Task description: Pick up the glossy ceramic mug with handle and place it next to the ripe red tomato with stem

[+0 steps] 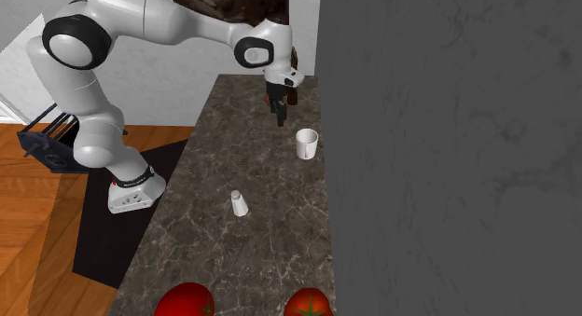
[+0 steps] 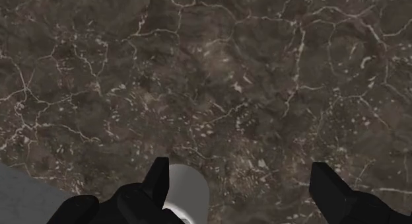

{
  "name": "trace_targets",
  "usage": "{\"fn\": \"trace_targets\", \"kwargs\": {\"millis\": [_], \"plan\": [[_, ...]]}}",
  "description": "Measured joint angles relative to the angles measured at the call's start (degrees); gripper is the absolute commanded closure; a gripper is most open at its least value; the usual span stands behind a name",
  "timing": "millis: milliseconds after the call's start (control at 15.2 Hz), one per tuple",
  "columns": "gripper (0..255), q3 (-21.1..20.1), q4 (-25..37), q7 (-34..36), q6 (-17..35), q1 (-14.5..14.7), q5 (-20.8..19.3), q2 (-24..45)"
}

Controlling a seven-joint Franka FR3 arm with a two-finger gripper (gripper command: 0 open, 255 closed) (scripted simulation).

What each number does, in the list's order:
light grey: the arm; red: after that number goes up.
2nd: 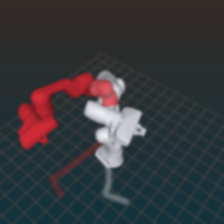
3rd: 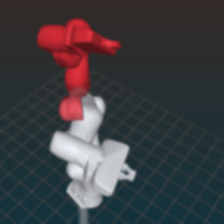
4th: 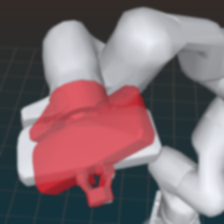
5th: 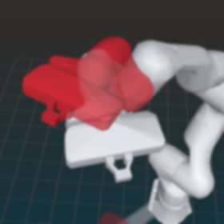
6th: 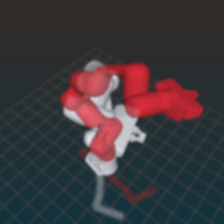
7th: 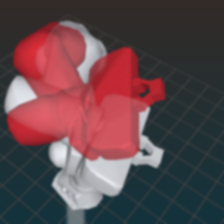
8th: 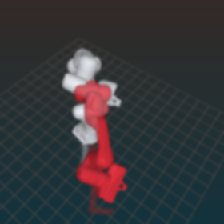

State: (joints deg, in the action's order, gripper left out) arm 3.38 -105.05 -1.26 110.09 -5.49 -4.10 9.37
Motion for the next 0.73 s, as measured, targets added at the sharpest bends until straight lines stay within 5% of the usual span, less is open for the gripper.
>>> {"fn": "trace_targets", "kwargs": {"millis": [528,726], "plan": [[0,0.59,21.31,-2.25,-2.16,-2.17,2.19,18.73],[0,0.63,21.88,-2.49,-0.92,-2.50,2.36,20.52]]}}
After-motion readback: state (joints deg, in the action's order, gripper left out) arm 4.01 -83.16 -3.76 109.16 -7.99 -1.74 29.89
